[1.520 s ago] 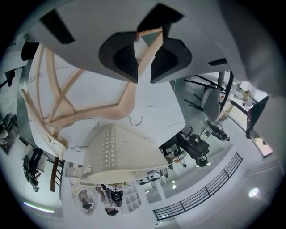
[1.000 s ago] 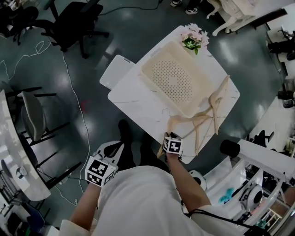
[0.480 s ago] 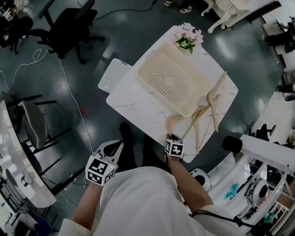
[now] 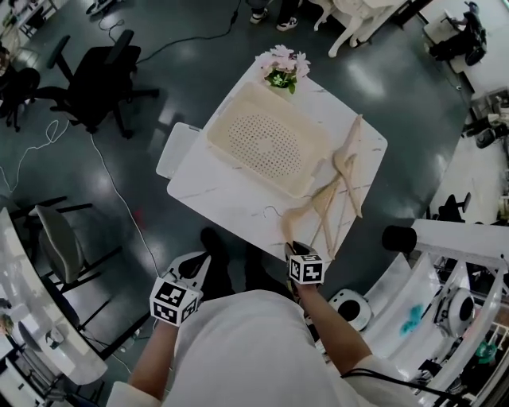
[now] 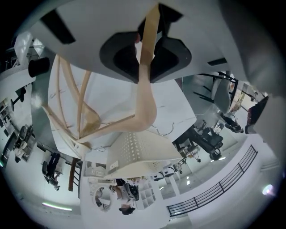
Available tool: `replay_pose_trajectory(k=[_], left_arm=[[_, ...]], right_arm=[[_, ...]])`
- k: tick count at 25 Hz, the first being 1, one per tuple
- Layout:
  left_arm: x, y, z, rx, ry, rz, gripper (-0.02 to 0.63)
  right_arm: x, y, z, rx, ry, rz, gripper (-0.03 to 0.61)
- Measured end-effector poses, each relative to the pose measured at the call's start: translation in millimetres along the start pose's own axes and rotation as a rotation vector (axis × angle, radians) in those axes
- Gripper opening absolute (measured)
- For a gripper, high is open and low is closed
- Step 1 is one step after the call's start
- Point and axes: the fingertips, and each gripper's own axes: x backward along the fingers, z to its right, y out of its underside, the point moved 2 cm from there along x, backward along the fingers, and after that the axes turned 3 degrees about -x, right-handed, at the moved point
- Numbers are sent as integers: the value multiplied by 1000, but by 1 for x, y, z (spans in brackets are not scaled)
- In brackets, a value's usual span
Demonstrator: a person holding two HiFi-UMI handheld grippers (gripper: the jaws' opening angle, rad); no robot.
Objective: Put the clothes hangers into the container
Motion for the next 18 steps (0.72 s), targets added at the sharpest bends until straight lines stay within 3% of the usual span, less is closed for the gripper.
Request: replay_pose_trajectory(k=[8, 13, 18], left_arm=[[-11, -11, 18, -49, 40, 12, 8], [-16, -25, 17, -81, 54, 36, 8], [-15, -40, 7, -104, 52, 57, 8]], right_arm=[[45, -9, 9, 46, -11, 92, 87], [74, -32, 5, 101, -12, 164, 87], [92, -62, -7, 141, -69, 190, 87]])
